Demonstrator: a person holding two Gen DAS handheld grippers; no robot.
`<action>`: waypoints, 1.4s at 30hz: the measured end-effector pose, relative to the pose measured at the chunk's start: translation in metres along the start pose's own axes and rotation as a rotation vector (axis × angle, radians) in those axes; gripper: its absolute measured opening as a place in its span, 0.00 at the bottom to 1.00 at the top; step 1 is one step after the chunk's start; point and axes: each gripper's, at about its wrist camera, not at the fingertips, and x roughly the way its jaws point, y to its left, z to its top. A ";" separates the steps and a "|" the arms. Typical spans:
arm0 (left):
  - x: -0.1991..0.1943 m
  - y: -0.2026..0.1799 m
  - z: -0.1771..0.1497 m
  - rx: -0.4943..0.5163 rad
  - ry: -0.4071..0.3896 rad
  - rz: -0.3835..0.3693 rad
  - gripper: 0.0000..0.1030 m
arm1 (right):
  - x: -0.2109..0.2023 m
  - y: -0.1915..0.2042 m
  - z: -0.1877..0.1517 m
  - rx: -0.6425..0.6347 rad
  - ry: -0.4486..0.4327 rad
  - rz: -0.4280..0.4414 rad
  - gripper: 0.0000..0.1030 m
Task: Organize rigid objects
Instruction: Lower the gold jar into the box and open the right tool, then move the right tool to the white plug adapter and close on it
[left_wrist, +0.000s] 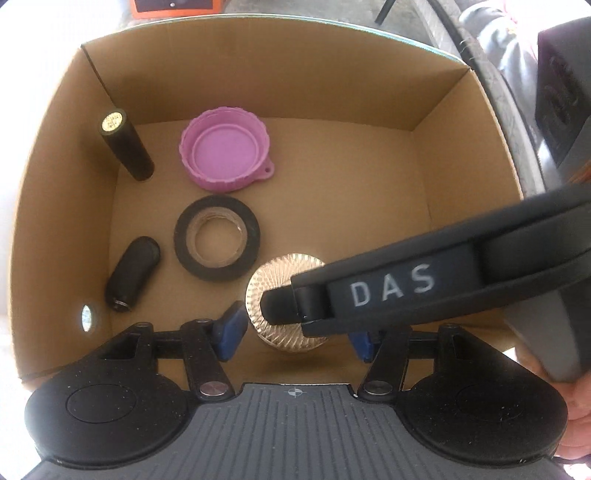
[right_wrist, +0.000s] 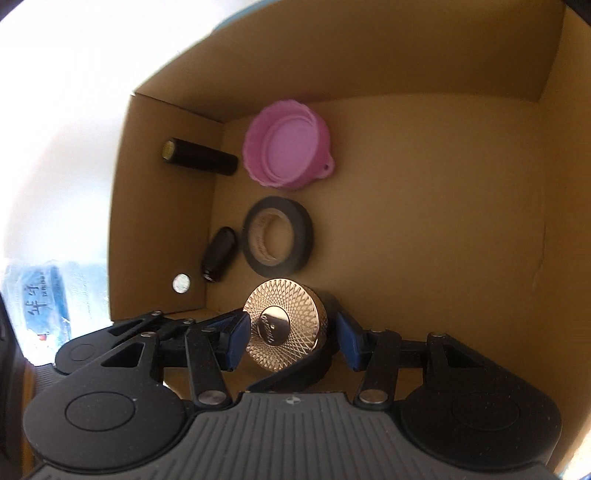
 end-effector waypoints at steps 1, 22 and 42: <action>0.000 -0.001 -0.001 0.003 -0.002 0.001 0.57 | 0.002 -0.002 -0.001 0.007 0.005 0.000 0.53; -0.070 -0.029 -0.047 0.184 -0.317 0.011 0.75 | -0.109 -0.014 -0.074 0.131 -0.420 0.085 0.53; -0.061 -0.034 -0.156 0.384 -0.318 0.022 0.74 | -0.055 -0.015 -0.192 0.323 -0.450 0.054 0.53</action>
